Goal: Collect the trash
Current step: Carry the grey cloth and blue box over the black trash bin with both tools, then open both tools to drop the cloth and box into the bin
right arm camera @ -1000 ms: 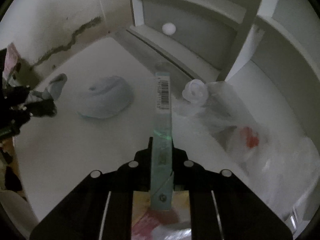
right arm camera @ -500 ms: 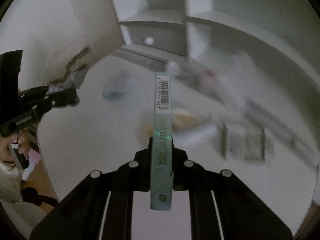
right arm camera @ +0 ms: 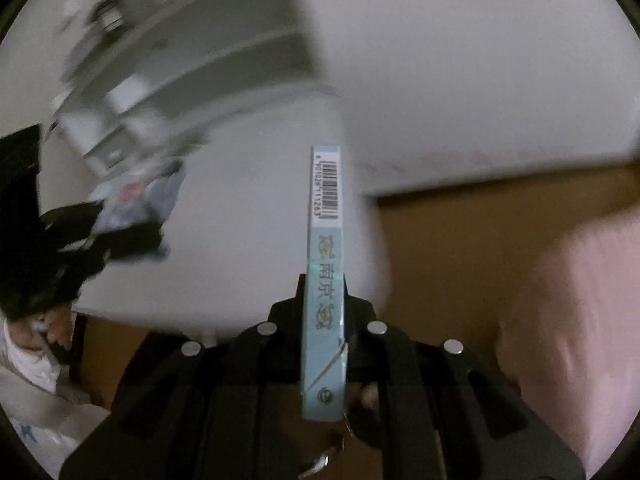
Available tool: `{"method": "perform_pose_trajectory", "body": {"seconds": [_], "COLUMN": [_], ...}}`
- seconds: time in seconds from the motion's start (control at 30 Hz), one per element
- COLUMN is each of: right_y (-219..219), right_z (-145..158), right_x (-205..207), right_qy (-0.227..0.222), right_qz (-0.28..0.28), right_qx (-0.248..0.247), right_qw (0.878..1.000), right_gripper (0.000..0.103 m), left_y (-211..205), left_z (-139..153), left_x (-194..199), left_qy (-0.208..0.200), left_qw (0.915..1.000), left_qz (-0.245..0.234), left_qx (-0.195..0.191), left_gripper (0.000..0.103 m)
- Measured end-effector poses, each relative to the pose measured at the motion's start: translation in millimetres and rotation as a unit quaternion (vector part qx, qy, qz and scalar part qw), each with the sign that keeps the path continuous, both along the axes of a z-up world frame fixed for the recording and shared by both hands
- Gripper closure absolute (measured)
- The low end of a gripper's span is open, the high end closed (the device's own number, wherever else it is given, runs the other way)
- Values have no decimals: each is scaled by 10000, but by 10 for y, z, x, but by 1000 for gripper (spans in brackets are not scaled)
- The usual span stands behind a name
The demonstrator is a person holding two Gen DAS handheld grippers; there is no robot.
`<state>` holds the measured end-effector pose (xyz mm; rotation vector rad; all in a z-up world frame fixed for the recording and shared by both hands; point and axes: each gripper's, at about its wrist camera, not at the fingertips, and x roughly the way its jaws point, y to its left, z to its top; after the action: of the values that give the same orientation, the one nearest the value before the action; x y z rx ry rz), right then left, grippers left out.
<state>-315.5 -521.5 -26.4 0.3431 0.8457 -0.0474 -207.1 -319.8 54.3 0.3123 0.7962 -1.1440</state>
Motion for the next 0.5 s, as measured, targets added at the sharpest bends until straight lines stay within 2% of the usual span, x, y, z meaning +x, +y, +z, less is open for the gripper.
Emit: {"method": "perform_pose_trajectory", "body": {"seconds": [0.1, 0.2, 0.23, 0.3, 0.37, 0.43, 0.5], "right_y": [-440, -764, -847, -927, -918, -897, -879], "right_z": [-532, -1277, -1588, -2206, -2808, -3225, -3505], "right_x": [-444, -639, -667, -674, -617, -544, -495], "right_qy": [385, 851, 1044, 1429, 1799, 2014, 2109], "right_qz": [-483, -803, -873, -943, -1014, -1100, -1192], "right_qx": [314, 975, 1227, 1591, 1860, 2111, 2334], "right_qw": [9976, 9883, 9831, 9723, 9606, 9501, 9417], "right_gripper": [90, 90, 90, 90, 90, 90, 90], "left_y": [-639, -1154, -1321, -1552, -1732, -1807, -1842], "left_z": [-318, -898, -1206, -1813, -2517, -3035, -3241], "left_x": [-529, -867, -933, -942, -821, -728, -727], "left_qy": [96, 441, 566, 824, 1354, 1525, 1600], "left_qw": [9958, 9853, 9798, 9698, 9535, 9374, 9293], "left_qz": [-832, -1362, -1476, -1472, -1244, -1092, -1083], "left_qx": [375, 929, 1222, 1760, 2390, 2935, 3146], "left_gripper": [83, 83, 83, 83, 83, 83, 83]}}
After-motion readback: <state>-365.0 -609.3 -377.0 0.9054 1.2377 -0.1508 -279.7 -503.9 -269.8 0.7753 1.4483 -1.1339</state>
